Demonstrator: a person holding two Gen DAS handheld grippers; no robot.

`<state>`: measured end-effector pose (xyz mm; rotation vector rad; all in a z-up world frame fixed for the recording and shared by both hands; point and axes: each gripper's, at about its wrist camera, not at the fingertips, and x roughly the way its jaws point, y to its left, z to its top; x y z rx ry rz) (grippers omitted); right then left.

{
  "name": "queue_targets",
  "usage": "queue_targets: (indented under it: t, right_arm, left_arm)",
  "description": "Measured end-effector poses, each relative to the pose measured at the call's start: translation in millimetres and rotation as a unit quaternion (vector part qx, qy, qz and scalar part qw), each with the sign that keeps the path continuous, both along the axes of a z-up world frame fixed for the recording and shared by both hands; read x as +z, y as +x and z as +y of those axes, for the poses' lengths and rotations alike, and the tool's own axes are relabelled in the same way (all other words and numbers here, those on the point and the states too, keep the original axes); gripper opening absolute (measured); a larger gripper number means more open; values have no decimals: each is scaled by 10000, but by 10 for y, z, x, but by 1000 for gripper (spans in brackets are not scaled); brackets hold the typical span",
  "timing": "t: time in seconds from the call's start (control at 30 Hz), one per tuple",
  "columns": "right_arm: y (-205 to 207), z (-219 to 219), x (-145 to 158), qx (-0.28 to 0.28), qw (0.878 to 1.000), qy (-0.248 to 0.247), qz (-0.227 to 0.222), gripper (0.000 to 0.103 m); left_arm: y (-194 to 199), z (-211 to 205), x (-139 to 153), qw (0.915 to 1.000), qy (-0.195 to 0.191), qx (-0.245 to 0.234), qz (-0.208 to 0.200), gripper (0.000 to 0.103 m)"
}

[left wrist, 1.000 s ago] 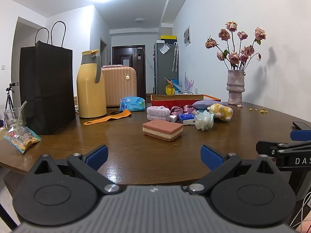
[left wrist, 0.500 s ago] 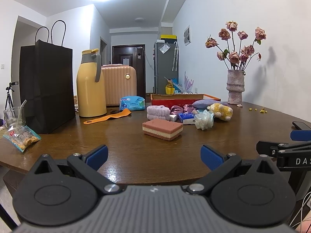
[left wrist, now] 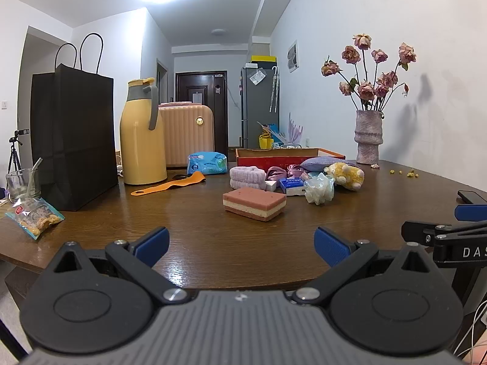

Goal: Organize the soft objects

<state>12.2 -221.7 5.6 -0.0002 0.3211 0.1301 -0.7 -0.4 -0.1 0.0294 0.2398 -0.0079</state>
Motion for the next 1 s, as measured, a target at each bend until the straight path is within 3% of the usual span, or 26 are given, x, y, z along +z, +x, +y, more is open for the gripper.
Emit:
queue_targets:
  t: [1.0]
  right_arm:
    - [-26, 36, -62, 95, 9999, 1, -42, 103]
  left_arm:
    - [-10, 7, -35, 9999, -70, 59, 63, 103]
